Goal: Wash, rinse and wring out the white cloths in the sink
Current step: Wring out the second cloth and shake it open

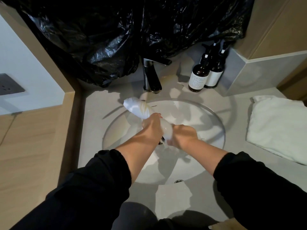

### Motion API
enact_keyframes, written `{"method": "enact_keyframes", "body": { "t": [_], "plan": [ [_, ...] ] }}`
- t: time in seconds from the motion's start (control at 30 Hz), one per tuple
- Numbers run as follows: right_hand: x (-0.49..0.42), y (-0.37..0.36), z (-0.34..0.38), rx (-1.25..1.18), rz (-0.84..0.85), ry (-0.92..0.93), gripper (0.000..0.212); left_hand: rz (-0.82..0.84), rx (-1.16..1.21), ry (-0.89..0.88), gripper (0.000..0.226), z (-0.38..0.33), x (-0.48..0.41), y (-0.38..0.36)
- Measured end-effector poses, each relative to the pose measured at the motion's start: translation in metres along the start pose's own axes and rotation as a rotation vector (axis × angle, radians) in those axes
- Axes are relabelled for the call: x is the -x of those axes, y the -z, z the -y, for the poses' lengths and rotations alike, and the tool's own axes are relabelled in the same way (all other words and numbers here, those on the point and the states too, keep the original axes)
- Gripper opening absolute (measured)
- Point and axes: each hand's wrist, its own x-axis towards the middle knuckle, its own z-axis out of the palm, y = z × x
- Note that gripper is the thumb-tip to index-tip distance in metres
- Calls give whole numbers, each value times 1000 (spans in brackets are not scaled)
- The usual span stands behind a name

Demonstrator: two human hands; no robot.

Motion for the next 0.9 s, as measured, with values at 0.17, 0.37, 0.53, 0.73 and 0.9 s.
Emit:
{"method": "enact_keyframes", "body": {
  "t": [0.17, 0.37, 0.53, 0.73, 0.9],
  "plan": [
    [15, 21, -39, -397, 79, -38, 19, 578, -737, -172, 22, -14, 10, 38],
    [20, 51, -53, -660, 152, 105, 16, 84, -1464, -1743, 63, -10, 4, 62],
    [26, 68, -39, -772, 342, 216, 30, 297, -1453, -1860, 94, -26, -3, 43],
    [28, 66, -29, -543, 382, 121, 25, 396, -2094, -1480, 50, -38, 11, 28],
    [17, 48, -21, -85, 94, 25, 31, 484, -2175, -1194, 27, -35, 13, 5]
  ]
}}
